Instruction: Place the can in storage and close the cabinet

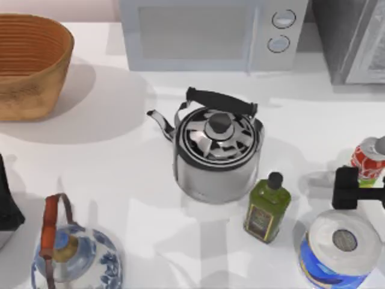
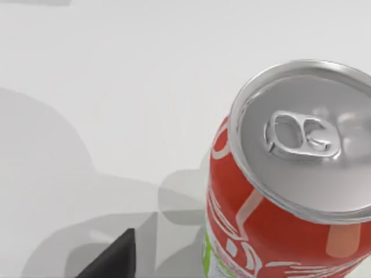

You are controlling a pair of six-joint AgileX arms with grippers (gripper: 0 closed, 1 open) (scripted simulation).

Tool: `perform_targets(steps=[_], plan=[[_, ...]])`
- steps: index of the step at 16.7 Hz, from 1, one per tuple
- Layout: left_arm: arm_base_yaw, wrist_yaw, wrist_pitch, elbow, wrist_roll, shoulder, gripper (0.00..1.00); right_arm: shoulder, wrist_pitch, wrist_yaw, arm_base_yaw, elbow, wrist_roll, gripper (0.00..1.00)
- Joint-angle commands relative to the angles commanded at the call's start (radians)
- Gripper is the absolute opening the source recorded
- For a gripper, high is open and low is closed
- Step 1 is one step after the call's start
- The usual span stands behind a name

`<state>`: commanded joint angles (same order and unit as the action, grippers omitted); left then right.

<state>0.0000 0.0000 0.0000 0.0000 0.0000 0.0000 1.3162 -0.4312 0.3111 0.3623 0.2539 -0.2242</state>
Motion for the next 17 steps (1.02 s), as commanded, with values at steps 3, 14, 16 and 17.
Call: perform_targets(steps=[3,14,16,17], plan=[[0.000,0.000,0.000,0.000,0.000,0.000,1.00,-0.008,0.000,-0.001,-0.004,0.004,0.001,1.00],[0.000,0.000,0.000,0.000,0.000,0.000,1.00,0.319,-0.222,-0.058,-0.077,0.110,0.043,1.00],[0.000,0.000,0.000,0.000,0.000,0.000,1.00,0.372,-0.268,-0.060,-0.081,0.118,0.045,1.00],[0.000,0.000,0.000,0.000,0.000,0.000,1.00,0.389,-0.283,-0.061,-0.081,0.119,0.045,1.00]])
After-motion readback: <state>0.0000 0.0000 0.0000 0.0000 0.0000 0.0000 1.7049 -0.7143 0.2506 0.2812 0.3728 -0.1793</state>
